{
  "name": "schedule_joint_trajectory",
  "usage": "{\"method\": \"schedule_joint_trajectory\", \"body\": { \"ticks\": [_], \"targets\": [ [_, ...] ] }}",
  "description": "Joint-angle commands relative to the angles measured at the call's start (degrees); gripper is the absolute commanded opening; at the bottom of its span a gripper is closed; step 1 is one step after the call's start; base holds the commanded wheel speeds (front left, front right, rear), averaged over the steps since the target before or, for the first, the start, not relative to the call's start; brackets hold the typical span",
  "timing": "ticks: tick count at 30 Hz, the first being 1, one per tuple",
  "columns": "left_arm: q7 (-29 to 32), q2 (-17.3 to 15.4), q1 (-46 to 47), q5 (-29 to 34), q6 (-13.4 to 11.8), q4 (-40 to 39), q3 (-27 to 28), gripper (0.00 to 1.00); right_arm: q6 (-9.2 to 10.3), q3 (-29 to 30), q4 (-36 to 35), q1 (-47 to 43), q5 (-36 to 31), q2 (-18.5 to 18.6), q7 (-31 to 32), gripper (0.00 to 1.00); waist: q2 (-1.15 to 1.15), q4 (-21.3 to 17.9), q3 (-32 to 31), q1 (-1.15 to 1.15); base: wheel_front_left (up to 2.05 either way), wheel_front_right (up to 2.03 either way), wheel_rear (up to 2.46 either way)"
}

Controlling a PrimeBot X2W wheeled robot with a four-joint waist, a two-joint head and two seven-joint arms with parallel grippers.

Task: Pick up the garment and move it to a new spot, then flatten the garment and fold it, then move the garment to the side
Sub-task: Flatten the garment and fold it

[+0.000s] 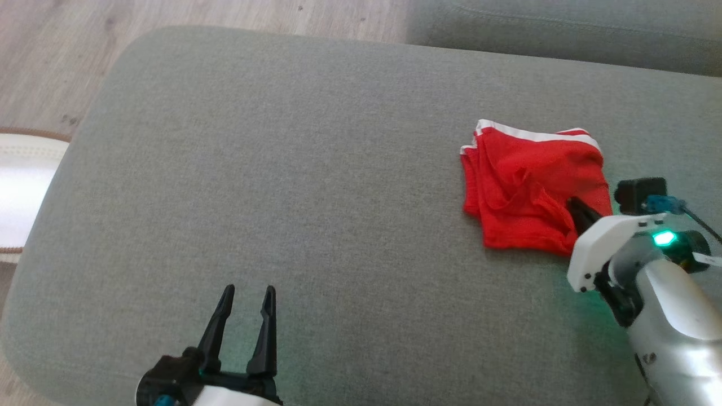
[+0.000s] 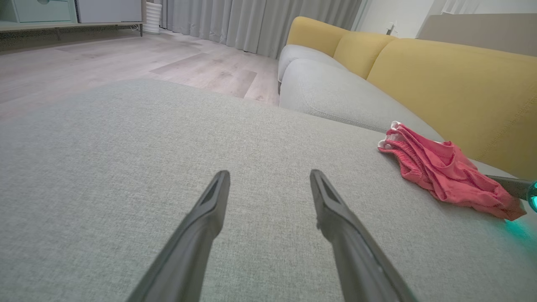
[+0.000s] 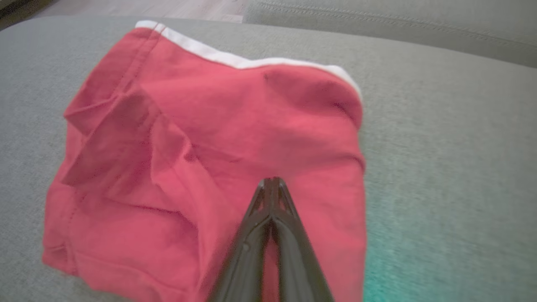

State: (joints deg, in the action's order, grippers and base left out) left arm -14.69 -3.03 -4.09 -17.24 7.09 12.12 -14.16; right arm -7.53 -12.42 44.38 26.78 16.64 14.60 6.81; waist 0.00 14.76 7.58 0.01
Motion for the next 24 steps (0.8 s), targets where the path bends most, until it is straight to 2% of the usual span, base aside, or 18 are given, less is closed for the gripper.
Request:
{"method": "schedule_joint_trajectory", "body": {
  "ticks": [1,13,24],
  "targets": [
    [-0.3,0.15,2.27,-0.52,0.22,-1.48,1.44,1.0,0.04,-2.14,-1.1,2.1,0.95,0.79,0.17,0.0,0.0,0.5,0.38,-0.01,0.0,0.0,0.0],
    [-0.3,0.15,2.99,-0.5,0.1,-1.81,1.72,1.0,0.04,-15.98,-3.8,3.05,14.16,4.78,6.37,0.0,0.0,0.21,0.01,-0.01,0.0,0.0,0.0],
    [-0.3,0.15,2.6,-0.46,0.16,-1.63,1.26,1.0,0.04,-23.34,-5.15,3.19,20.52,5.75,6.05,0.0,0.0,0.81,-1.34,-0.01,0.0,0.0,0.0]
  ]
}}
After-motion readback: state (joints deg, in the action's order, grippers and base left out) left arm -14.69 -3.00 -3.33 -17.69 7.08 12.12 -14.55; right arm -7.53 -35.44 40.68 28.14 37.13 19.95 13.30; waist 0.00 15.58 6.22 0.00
